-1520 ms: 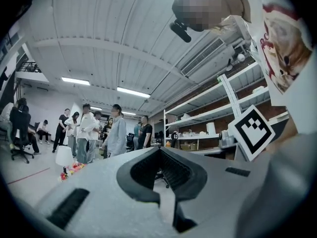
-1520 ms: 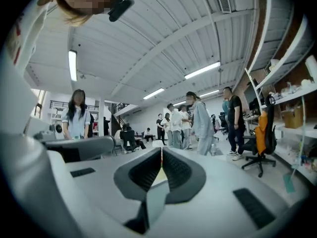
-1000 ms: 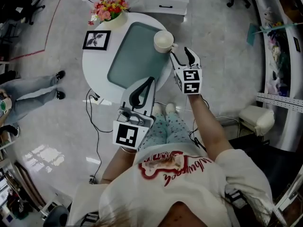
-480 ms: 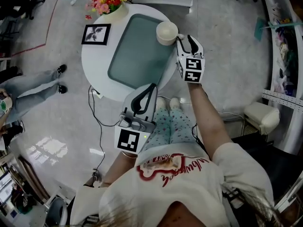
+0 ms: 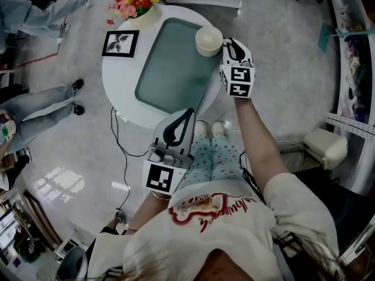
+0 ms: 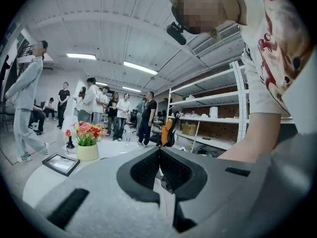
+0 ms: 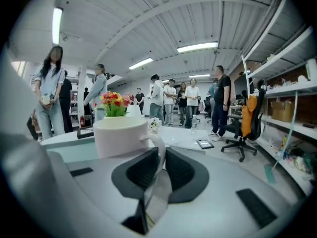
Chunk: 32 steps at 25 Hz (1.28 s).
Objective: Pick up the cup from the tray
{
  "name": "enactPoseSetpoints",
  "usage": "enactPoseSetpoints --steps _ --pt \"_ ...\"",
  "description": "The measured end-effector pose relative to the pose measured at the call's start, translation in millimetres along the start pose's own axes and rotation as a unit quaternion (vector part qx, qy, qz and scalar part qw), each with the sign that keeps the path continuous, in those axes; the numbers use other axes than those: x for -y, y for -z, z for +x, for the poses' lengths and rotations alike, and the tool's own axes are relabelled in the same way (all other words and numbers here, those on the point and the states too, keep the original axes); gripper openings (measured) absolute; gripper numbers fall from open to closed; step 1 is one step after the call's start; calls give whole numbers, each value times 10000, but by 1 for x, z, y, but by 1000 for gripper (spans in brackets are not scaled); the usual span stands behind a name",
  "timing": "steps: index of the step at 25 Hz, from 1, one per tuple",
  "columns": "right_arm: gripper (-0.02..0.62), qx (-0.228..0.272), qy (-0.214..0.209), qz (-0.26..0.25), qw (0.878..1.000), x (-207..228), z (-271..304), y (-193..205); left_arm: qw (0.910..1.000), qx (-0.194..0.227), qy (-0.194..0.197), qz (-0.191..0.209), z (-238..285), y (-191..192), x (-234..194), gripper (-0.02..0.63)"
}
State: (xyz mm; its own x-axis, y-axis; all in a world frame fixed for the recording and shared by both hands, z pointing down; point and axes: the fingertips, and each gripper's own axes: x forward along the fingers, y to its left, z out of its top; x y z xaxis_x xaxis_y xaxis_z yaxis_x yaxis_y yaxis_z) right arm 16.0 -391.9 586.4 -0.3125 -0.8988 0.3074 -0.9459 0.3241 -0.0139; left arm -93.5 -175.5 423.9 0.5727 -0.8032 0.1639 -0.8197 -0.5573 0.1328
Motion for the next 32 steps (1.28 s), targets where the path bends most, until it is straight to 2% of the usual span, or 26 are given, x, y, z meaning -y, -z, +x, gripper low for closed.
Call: enactPoseSetpoints --steps 3,10,13,17,23,32 --pt "48 210 -96 689 9974 0 -2 -11 10000 -40 -26 -4 0 1 -3 14" --pt "44 259 -162 1218 9921 -8 -16 -43 9999 -30 -106 6 -2 2 -12 14" --pt "44 178 -190 1242 9919 -12 -31 -62 9999 9 -86 61 0 -4 -11 14" --pt "44 366 -295 1301 9904 -17 -61 -100 9997 139 -101 170 3 -18 -12 14" --pt "44 463 -529 927 9932 -30 -115 -154 9967 550 -294 511 1 -66 -23 14" --pt "44 362 -873 967 9908 -44 -174 -165 9928 782 -515 746 -9 -92 -20 14"
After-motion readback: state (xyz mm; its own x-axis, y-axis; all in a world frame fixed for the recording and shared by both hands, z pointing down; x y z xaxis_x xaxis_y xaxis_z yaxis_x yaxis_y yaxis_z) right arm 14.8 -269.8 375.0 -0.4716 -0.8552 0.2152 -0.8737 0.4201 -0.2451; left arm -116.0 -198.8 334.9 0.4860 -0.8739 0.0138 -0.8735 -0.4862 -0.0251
